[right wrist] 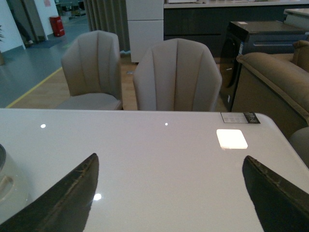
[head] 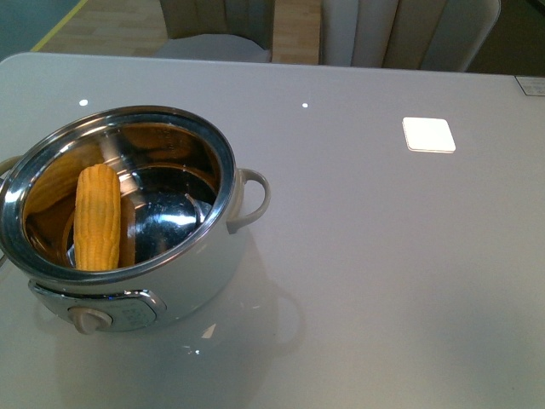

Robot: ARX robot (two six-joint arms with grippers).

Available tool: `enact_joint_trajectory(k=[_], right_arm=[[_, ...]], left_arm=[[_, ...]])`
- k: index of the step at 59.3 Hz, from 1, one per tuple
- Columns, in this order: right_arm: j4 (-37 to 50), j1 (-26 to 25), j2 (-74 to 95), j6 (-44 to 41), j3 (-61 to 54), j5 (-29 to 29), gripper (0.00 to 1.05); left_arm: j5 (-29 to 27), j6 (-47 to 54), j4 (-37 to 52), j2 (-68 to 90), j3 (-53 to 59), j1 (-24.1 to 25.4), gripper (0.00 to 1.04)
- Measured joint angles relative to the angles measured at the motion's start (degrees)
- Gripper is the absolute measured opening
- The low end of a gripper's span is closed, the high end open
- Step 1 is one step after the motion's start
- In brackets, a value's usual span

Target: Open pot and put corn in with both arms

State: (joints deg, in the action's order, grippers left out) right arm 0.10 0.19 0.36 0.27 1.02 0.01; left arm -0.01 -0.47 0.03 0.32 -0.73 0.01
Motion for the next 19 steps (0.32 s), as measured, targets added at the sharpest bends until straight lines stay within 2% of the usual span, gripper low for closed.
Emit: enact_joint_trajectory(k=[3,19], right_arm=[[0.00,0.00,0.00,0.02,0.00,0.00,0.97],[0.00,0.00,0.00,0.02,0.00,0.00,0.96]], left_arm=[[0.00,0.00,0.00,0.00,0.00,0.00,0.98],[0.00,0.00,0.00,0.00,0.00,0.00,0.98]])
